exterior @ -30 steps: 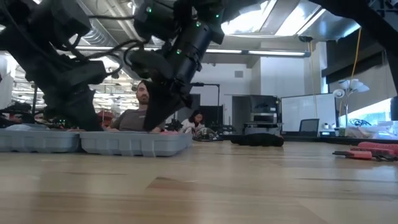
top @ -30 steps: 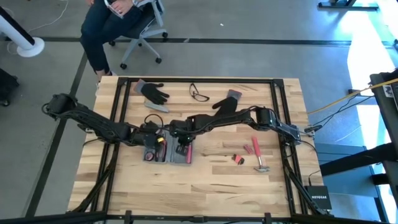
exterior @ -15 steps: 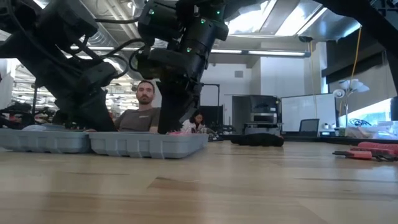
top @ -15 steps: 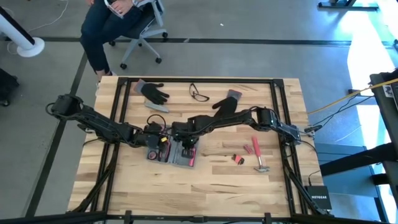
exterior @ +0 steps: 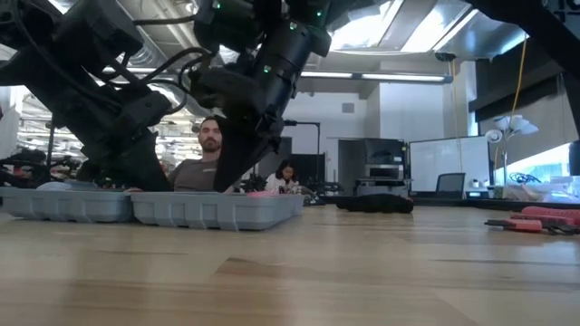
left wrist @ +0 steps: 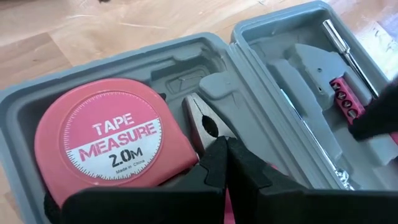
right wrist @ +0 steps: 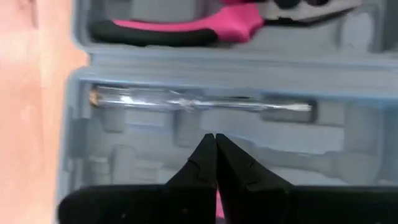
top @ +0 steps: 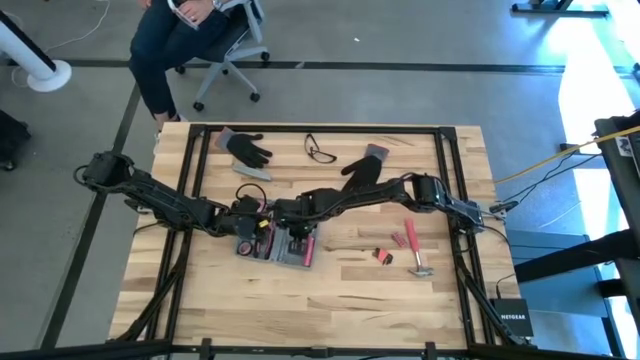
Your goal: Prefit tool cases
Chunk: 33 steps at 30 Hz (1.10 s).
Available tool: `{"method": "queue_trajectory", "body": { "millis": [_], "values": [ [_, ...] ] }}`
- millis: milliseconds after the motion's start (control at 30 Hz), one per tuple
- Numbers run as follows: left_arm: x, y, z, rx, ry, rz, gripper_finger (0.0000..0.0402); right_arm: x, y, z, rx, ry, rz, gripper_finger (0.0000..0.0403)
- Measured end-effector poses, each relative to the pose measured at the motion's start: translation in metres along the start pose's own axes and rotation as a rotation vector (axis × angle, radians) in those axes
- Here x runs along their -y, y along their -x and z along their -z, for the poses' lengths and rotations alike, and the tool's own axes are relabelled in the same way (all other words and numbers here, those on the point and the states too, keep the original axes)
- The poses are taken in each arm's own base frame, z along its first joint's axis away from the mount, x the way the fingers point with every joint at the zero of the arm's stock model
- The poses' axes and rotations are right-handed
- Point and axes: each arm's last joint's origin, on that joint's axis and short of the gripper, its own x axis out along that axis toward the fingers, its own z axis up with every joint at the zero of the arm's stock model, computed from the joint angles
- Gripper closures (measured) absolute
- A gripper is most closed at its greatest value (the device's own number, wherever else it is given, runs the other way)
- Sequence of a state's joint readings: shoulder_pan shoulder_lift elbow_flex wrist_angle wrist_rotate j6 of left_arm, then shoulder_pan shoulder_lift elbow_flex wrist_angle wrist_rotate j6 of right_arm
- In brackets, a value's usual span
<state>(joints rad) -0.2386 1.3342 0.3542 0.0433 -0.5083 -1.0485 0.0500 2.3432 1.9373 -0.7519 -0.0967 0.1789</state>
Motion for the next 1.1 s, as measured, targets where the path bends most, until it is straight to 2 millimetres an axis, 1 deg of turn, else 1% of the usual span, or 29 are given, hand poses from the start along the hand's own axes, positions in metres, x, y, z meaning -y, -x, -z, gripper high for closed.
{"method": "queue_trajectory", "body": {
  "millis": [167,367,533,600,667,733,900,1000,1100],
  "values": [
    [0.0,0.0,0.0,0.0,0.0,-0.001,0.0401,0.0,0.0,0.003,-0.028,0.036,-0.003,0.0403],
    [-0.001,0.0,0.0,0.013,-0.003,-0.015,0.0401,-0.006,-0.001,0.006,-0.059,0.062,-0.032,0.0403],
    [-0.002,-0.001,-0.001,0.019,0.0,-0.022,0.0401,-0.008,-0.011,0.015,-0.132,0.085,-0.02,0.0403],
    [-0.002,-0.001,-0.001,0.018,0.0,-0.022,0.0401,-0.009,-0.013,0.017,-0.155,0.084,-0.04,0.0403],
    [-0.002,-0.001,-0.001,0.018,0.0,-0.022,0.0401,-0.01,-0.012,0.016,-0.143,0.085,-0.042,0.0403],
    [-0.002,-0.001,-0.001,0.018,0.0,-0.022,0.0401,-0.011,-0.007,0.013,-0.136,0.098,-0.028,0.0403],
    [-0.002,-0.001,-0.001,0.022,-0.015,-0.029,0.0401,0.0,0.007,0.007,-0.184,0.135,-0.013,0.0403],
    [-0.003,-0.001,-0.001,0.024,-0.018,-0.037,0.0401,0.007,0.019,-0.005,-0.126,0.13,-0.009,0.0403],
    [-0.003,0.0,0.0,0.02,-0.016,-0.043,0.0401,0.02,0.037,-0.02,-0.053,0.106,0.035,0.0403]
  ]
}}
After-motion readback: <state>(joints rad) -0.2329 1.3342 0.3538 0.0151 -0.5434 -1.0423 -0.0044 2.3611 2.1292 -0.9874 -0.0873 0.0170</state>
